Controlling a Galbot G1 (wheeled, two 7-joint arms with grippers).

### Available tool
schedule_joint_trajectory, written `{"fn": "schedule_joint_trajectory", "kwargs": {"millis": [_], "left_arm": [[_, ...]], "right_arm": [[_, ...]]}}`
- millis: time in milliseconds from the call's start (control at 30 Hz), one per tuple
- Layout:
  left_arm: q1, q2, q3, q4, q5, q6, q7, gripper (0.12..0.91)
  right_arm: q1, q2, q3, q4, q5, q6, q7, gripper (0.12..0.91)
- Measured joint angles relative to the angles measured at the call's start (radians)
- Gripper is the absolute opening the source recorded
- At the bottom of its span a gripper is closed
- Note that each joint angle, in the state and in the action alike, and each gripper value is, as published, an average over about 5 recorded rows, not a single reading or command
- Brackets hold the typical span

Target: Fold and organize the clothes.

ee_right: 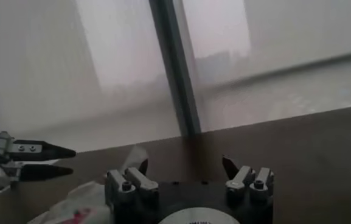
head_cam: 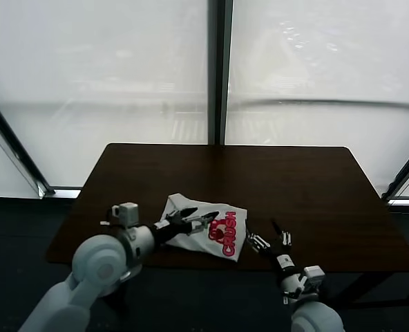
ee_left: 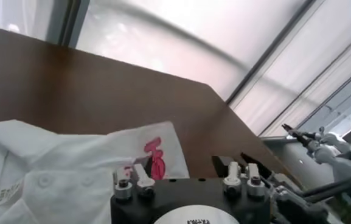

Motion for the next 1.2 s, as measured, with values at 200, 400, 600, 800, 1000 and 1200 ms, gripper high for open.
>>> {"fn": "schedule_joint_trajectory", "kwargs": {"millis": [200,400,600,800,1000,1200], "left_arm": [[0.02,0.043,-0.067,0.0,0.019,0.0,0.003,0.907],[0.042,0.05,-0.098,0.012,0.048,0.0,0.005,0.907],[0.058,0.058,-0.124,0.021,0.051,0.0,0.005,0.907],[0.078,0.061,-0.15,0.026,0.053,0.0,0.006,0.907],[0.096,0.062,-0.175,0.03,0.057,0.0,0.007,0.907],[0.112,0.063,-0.199,0.04,0.062,0.0,0.013,0.907]], "right_arm": [[0.053,0.015,-0.045,0.013,0.113,-0.188,0.099,0.907],[0.077,0.006,-0.038,0.005,0.233,-0.313,0.083,0.907],[0.103,0.013,-0.038,-0.026,0.262,-0.329,0.056,0.907],[0.114,0.026,-0.034,-0.056,0.291,-0.33,0.033,0.82],[0.12,0.036,-0.028,-0.086,0.318,-0.33,0.023,0.456],[0.136,0.04,-0.009,-0.116,0.316,-0.31,0.019,0.161]]}}
